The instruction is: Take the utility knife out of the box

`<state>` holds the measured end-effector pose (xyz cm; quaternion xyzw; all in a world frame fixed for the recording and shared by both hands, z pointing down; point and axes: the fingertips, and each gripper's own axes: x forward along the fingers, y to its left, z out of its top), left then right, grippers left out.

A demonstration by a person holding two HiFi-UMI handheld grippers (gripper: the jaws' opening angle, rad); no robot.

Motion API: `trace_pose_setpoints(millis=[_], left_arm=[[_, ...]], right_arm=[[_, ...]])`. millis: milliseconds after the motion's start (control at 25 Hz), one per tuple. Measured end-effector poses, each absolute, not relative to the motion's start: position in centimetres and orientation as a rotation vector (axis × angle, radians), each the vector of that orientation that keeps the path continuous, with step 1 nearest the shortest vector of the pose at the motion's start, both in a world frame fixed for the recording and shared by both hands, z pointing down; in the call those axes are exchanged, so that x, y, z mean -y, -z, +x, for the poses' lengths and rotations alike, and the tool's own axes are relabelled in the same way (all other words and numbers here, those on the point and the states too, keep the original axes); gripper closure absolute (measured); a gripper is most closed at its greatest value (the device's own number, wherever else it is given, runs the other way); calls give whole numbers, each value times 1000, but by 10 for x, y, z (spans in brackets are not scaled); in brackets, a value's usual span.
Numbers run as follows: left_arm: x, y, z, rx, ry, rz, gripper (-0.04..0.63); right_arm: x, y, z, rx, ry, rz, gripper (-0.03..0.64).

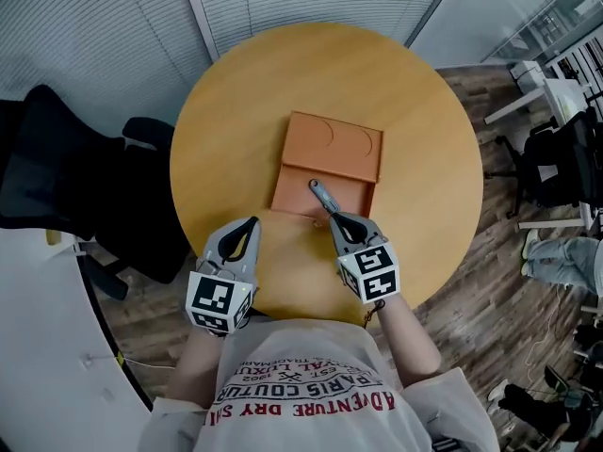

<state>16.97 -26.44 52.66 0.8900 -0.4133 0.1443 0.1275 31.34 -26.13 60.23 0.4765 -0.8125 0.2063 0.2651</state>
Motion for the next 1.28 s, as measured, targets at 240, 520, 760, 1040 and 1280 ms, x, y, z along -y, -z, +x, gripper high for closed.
trace_pose_setpoints(millis=[240,520,760,1040,1280], left_arm=[[270,-545,153,1271,-431,2509,600],[270,-568,141,1293,-476,2421,600],[271,-571,141,1287,-479,2403,600],[272,-567,148,1281,-471,2403,600],[274,-560,148,1277,-450,2417,601]], right_arm=[[288,-653,305,2091,-629,1069,527],[317,-701,310,1959,-645,918,472],[320,-718,305,1887,-631,850,464],[324,-728,310,1826,-648,887,480],[326,-727,308,1823,-640,890,483]])
